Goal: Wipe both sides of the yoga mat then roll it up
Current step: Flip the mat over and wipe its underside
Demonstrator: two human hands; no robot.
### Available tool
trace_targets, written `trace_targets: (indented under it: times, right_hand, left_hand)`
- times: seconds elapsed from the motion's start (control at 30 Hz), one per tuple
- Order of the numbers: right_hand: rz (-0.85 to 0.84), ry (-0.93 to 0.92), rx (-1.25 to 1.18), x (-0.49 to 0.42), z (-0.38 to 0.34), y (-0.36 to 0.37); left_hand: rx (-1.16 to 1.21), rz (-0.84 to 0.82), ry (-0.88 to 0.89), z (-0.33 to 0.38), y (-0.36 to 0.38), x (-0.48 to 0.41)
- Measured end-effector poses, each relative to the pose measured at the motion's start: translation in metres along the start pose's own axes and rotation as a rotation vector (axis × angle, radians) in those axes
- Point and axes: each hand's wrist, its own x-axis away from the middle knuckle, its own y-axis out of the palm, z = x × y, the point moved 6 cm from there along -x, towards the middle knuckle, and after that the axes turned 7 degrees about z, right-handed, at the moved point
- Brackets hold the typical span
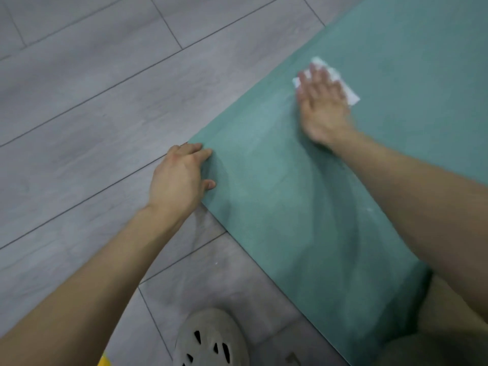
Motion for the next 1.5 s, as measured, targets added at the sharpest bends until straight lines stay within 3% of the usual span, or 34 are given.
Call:
trace_targets:
  times: [0.03,0.07,0.1,0.17,0.23,0.27,0.3,0.4,0.47,0.53,0.6,0.7,0.77,0.83,0.9,0.93,0.97,1.07,1.13,1.33,1.5]
  right_hand:
    - [0.001,0.172,-0.014,0.000,0.001,0.001]
    - [0.021,0.220,-0.011,0.010,-0.020,0.006]
    - [0.031,0.105,0.012,0.026,-0.056,0.014]
    - [-0.075,-0.373,-0.029,0.079,-0.129,0.032]
    - [-0.180,-0.684,-0.055,0.104,-0.140,0.035]
    - [-0.163,-0.675,-0.045,0.089,-0.123,0.028]
    - [-0.128,-0.553,-0.025,0.062,-0.095,0.020]
    - [-0.048,-0.016,0.010,-0.002,-0.003,-0.002]
    - [-0.024,0.124,-0.014,0.005,-0.007,0.000]
    - [-0.039,-0.031,-0.033,0.048,-0.059,0.012]
    - [-0.100,-0.351,-0.077,0.115,-0.108,0.026]
    - [-0.167,-0.638,-0.069,0.154,-0.098,0.020]
    - [-0.129,-0.482,-0.006,0.115,-0.041,0.011]
    - [-0.055,-0.103,0.001,0.074,0.025,-0.004]
    - [-0.012,0.180,-0.033,0.066,0.041,-0.007]
    - [0.007,0.214,-0.043,0.075,0.021,-0.002]
    - [0.009,0.125,-0.047,0.090,-0.014,0.007]
    - [-0.129,-0.408,-0.084,0.161,-0.113,0.031]
    - [-0.133,-0.518,-0.101,0.172,-0.104,0.028]
    - [-0.036,0.239,-0.020,0.166,0.070,0.001]
    - [-0.054,0.388,-0.005,0.143,0.058,0.006]
  left_hand:
    - [-0.007,0.000,0.005,0.001,0.000,0.000]
    - [-0.009,-0.001,0.007,0.002,0.000,0.001]
    - [-0.012,-0.001,0.007,0.002,0.000,0.001]
    - [-0.016,0.004,0.011,0.002,-0.001,0.001]
    - [-0.004,0.012,0.013,0.000,-0.001,0.002]
    - [0.002,0.013,0.008,0.000,-0.001,0.003]
    - [0.002,0.007,0.002,0.000,0.000,0.003]
    - [-0.017,-0.019,0.007,0.002,0.001,-0.001]
    - [-0.028,-0.042,-0.009,0.004,-0.002,-0.003]
    - [-0.058,-0.067,-0.016,0.006,-0.004,-0.006]
    - [-0.107,-0.084,-0.013,0.010,-0.005,-0.007]
    - [-0.132,-0.093,-0.031,0.008,-0.006,-0.008]
    - [-0.110,-0.089,-0.045,0.007,-0.006,-0.007]
    - [-0.117,-0.096,-0.043,0.008,-0.006,-0.006]
    - [-0.136,-0.104,-0.036,0.010,-0.005,-0.006]
    - [-0.147,-0.105,-0.036,0.011,-0.006,-0.007]
    - [-0.159,-0.106,-0.036,0.012,-0.007,-0.008]
    - [-0.241,-0.129,-0.019,0.016,-0.007,-0.010]
    - [-0.309,-0.161,-0.007,0.020,-0.005,-0.011]
    - [-0.432,-0.325,-0.012,0.056,-0.012,-0.005]
    - [-0.229,-0.259,0.223,0.110,0.007,0.007]
